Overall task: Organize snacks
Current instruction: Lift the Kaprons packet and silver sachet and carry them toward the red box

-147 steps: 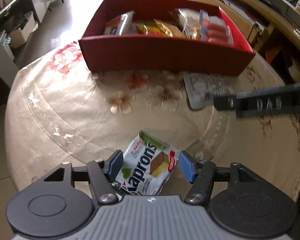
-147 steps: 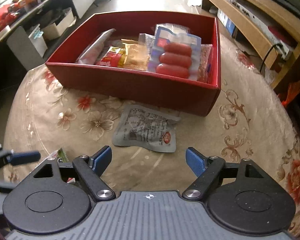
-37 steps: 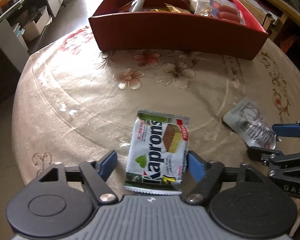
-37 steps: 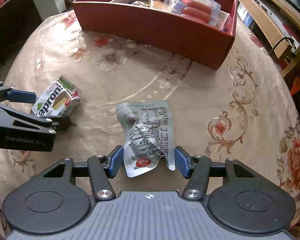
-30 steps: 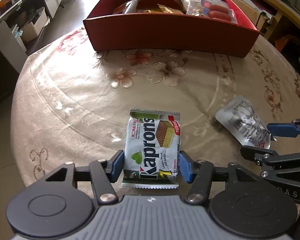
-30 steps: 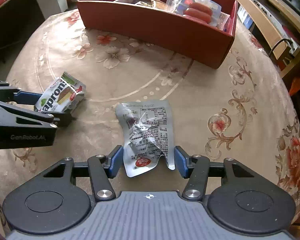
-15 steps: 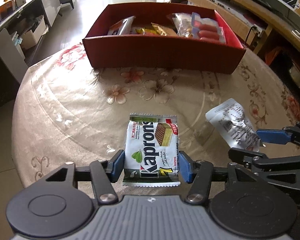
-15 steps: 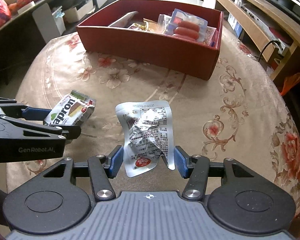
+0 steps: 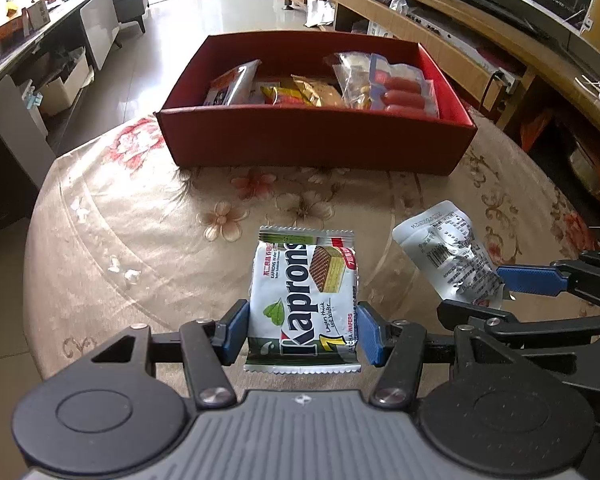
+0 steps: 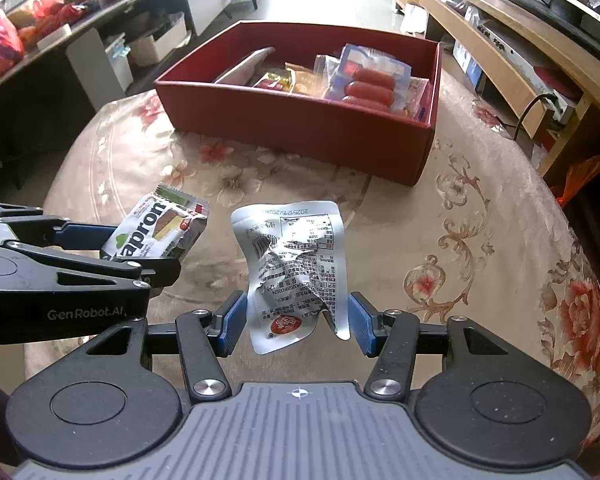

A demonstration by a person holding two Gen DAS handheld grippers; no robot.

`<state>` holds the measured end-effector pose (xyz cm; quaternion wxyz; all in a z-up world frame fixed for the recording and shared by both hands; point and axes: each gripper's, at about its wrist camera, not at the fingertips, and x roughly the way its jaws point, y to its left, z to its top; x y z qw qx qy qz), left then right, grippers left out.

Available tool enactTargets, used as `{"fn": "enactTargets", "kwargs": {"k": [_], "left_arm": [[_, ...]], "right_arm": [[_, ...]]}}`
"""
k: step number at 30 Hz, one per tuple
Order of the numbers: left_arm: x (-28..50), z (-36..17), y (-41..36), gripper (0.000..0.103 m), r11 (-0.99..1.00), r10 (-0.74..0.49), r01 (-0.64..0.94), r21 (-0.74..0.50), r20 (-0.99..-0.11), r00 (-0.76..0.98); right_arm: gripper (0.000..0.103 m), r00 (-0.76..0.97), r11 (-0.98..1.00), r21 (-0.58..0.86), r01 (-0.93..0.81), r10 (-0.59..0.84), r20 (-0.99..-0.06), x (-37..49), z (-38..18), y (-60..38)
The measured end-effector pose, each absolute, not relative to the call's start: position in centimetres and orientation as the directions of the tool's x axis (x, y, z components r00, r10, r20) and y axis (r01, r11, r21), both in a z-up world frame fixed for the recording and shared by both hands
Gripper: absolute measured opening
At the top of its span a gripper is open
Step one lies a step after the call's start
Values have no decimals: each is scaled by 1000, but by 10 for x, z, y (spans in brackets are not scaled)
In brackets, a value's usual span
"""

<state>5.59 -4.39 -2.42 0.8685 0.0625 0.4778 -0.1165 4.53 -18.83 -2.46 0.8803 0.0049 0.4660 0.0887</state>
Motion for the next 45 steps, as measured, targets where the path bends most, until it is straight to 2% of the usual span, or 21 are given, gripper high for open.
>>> {"fn": "enactTargets", "kwargs": {"k": [18,45], "left_arm": [[64,-4,-59,56,961,-127,271,50,-794,594],[99,30,-75,55,972,-133,232,40,-722,679]], "right_arm": [[62,601,986,108,-130,165,-782,54,-10,-201],[62,702,990,121,-72,136,-699,83,17,-221]]}}
